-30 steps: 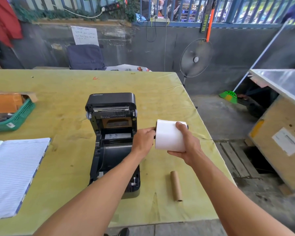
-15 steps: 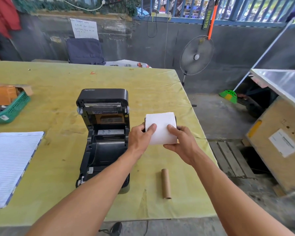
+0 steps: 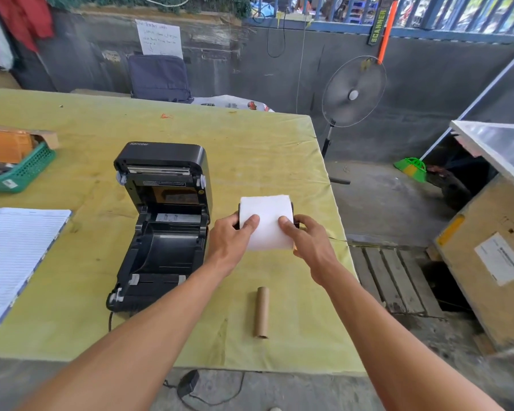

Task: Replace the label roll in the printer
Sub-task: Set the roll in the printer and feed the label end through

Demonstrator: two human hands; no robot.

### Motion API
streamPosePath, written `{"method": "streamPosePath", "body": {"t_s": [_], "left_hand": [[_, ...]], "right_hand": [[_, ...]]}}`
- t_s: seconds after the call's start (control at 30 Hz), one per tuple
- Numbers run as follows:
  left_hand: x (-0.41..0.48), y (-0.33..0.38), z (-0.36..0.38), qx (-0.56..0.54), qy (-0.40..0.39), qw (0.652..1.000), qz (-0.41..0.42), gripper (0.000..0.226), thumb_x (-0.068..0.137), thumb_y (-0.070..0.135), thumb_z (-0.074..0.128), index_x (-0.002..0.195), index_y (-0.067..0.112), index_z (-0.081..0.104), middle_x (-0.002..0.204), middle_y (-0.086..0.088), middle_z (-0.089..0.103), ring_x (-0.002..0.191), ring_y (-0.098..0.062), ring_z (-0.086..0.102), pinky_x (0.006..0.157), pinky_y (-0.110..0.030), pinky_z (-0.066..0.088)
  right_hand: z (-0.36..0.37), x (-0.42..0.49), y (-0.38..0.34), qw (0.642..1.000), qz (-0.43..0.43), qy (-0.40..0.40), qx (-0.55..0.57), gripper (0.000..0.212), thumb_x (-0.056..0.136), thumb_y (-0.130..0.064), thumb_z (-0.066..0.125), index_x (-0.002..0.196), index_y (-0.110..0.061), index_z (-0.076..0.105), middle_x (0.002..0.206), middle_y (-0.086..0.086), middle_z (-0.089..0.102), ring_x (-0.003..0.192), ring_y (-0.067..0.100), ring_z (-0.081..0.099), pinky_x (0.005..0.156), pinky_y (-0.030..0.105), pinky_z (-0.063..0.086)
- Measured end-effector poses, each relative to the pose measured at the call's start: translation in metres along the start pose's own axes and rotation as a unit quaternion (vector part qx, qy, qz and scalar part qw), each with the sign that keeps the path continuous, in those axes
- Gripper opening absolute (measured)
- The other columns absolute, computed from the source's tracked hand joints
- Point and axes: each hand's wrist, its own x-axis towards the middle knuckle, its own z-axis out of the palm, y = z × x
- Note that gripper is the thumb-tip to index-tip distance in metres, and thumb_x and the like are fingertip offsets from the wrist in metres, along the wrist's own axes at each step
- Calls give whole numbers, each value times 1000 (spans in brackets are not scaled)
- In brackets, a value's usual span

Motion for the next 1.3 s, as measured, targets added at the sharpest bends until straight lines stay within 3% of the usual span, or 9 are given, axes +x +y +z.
{"method": "streamPosePath", "body": {"t_s": [0.13, 0.23, 0.47, 0.6, 0.7, 0.83, 0.93, 1.0, 1.3], "left_hand": [[-12, 4, 2, -4, 8, 1000, 2, 27, 84, 43, 63, 89, 19, 74, 82, 2, 73, 79, -23, 68, 70, -43, 54], [-19, 4, -5, -10, 8, 1000, 2, 26, 86, 38, 65, 96, 17, 75, 87, 3, 74, 82, -18, 69, 75, -43, 57], [-25, -11, -43, -50, 10, 999, -14, 32, 85, 39, 67, 105, 15, 74, 97, 1, 75, 90, -20, 69, 82, -45, 56], [-22, -21, -81, -55, 9, 998, -8, 31, 83, 43, 67, 102, 20, 76, 92, 10, 74, 86, -14, 68, 73, -35, 56], [-17, -30, -119, -51, 8, 999, -3, 34, 85, 39, 68, 109, 15, 74, 100, 4, 73, 90, -17, 67, 70, -31, 54], [-8, -45, -171, -62, -8, 998, -9, 27, 85, 35, 71, 103, 16, 74, 99, 2, 73, 89, -19, 68, 75, -38, 57], [-3, -55, -198, -65, -25, 998, -5, 32, 86, 35, 70, 107, 10, 73, 102, -3, 73, 87, -17, 68, 70, -29, 55], [0, -60, -208, -67, -31, 997, 1, 34, 86, 33, 70, 109, 8, 72, 103, -4, 73, 86, -16, 68, 66, -24, 52], [19, -75, -220, -119, -47, 992, -17, 30, 84, 29, 73, 110, 13, 73, 101, 5, 74, 89, -10, 70, 79, -27, 57]], "right_hand": [[-1, -5, 4, 1000, -27, -5, 8, 34, 88, -45, 66, 104, -15, 68, 100, 9, 70, 90, 26, 63, 85, 43, 52], [4, -10, 7, 999, -31, -26, 20, 35, 90, -42, 66, 99, -8, 68, 87, 7, 63, 77, 22, 54, 73, 36, 43], [38, -24, -1, 998, -48, -31, 0, 29, 90, -39, 67, 101, -13, 71, 82, 0, 65, 71, 16, 56, 63, 26, 42], [73, -35, -7, 997, -65, -29, -1, 29, 91, -38, 67, 100, -11, 71, 87, 5, 69, 74, 21, 57, 68, 33, 44], [113, -47, -13, 998, -67, -21, 6, 30, 91, -41, 66, 106, -15, 70, 98, 6, 74, 83, 21, 66, 72, 32, 51], [169, -65, -18, 998, -66, -2, 14, 41, 92, -42, 65, 121, -14, 64, 97, -4, 72, 86, 12, 68, 69, 24, 51], [200, -77, -22, 998, -53, 14, 14, 60, 91, -45, 65, 137, -8, 54, 110, 3, 71, 99, 23, 69, 89, 40, 57], [214, -83, -24, 998, -57, 25, 8, 61, 91, -47, 63, 138, -9, 55, 116, 6, 71, 101, 24, 70, 93, 46, 57], [238, -78, -31, 998, -53, 40, -6, 58, 94, -45, 61, 139, -9, 53, 122, 3, 68, 109, 25, 66, 100, 47, 53]]}}
